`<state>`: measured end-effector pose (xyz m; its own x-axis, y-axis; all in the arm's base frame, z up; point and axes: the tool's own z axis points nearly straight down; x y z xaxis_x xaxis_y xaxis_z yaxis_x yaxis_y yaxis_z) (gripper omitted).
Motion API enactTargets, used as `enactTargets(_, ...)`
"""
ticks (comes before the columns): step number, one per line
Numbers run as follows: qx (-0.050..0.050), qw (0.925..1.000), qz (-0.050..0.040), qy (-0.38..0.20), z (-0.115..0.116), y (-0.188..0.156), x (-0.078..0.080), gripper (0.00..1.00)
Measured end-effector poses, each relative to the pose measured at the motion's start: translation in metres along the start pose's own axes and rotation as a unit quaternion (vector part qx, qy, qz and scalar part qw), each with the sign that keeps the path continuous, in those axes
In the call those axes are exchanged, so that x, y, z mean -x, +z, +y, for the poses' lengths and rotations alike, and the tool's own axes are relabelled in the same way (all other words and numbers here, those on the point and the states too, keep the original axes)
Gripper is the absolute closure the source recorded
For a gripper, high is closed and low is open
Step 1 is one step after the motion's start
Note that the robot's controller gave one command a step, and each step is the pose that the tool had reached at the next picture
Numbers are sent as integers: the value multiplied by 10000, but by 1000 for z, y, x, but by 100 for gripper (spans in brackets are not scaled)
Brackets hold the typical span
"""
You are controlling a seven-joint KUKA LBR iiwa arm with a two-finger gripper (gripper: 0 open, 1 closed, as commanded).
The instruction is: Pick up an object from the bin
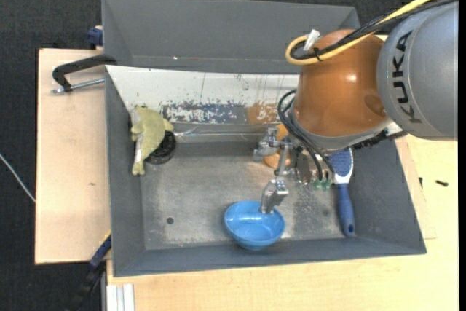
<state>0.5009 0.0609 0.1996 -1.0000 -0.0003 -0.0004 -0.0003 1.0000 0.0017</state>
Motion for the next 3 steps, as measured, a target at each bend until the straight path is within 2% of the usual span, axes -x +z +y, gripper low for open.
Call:
enactTargets(1,4,9993,-94,-357,-7,125,0,0)
enactTargets(2,3,9993,-82,-364,-7,125,-2,100)
enactTargets(3,-5,9963,-73,-859,-9,-37,10,100)
